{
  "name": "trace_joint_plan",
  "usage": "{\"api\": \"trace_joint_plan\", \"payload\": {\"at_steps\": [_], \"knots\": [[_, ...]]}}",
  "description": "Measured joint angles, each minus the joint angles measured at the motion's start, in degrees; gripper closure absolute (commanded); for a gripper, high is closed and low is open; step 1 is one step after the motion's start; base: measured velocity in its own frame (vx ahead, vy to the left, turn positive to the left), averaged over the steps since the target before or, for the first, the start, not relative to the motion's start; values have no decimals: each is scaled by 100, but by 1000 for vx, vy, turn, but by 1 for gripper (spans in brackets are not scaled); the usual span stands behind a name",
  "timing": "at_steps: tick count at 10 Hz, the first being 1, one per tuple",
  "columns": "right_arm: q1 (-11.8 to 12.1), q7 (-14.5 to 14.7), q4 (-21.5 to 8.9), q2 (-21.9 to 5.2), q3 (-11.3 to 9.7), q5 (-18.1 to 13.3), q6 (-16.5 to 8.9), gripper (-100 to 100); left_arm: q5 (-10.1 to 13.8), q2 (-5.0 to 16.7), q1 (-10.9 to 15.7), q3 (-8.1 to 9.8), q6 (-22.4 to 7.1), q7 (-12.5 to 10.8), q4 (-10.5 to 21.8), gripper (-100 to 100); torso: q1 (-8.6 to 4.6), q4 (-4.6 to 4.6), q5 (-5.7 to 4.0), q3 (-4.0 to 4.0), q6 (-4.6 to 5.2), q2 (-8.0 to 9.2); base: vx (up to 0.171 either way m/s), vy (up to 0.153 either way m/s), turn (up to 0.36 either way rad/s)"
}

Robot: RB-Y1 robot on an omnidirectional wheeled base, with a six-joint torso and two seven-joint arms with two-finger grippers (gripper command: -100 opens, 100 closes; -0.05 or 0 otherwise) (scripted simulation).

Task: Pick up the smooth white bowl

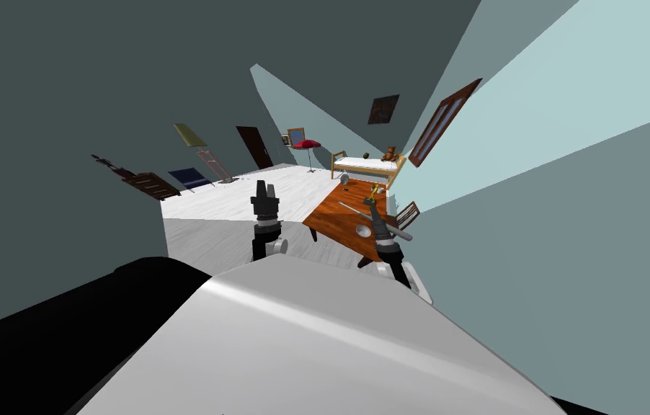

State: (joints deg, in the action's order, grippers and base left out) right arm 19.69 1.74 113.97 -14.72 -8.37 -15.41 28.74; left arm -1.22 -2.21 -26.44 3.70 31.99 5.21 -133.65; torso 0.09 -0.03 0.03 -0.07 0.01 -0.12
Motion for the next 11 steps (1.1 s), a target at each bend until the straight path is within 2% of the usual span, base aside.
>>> {"api": "trace_joint_plan", "payload": {"at_steps": [4,7,8,9,10,11], "knots": [[-177,420,-696,-385,-131,-267,-282,-100,0,0,0,0,0,0,0,0,9,-1,2,-2,0,-3,37,47,147],[-294,626,-1153,-528,-198,-390,-394,-100,0,0,0,0,0,0,0,0,-5,2,0,5,3,9,22,29,90],[-381,701,-1388,-593,-231,-447,-440,-100,0,0,0,0,0,0,0,0,-1,1,0,3,1,6,47,62,177],[-450,805,-1573,-704,-289,-529,-562,-100,0,0,0,0,0,0,0,0,7,0,2,0,0,-1,27,36,103],[-423,873,-1622,-757,-326,-576,-657,-100,0,0,0,0,0,0,0,0,2,1,2,3,3,5,27,36,103],[-496,947,-1756,-849,-366,-636,-743,-100,0,0,0,0,0,0,0,0,1,1,1,3,1,5,27,35,101]]}}
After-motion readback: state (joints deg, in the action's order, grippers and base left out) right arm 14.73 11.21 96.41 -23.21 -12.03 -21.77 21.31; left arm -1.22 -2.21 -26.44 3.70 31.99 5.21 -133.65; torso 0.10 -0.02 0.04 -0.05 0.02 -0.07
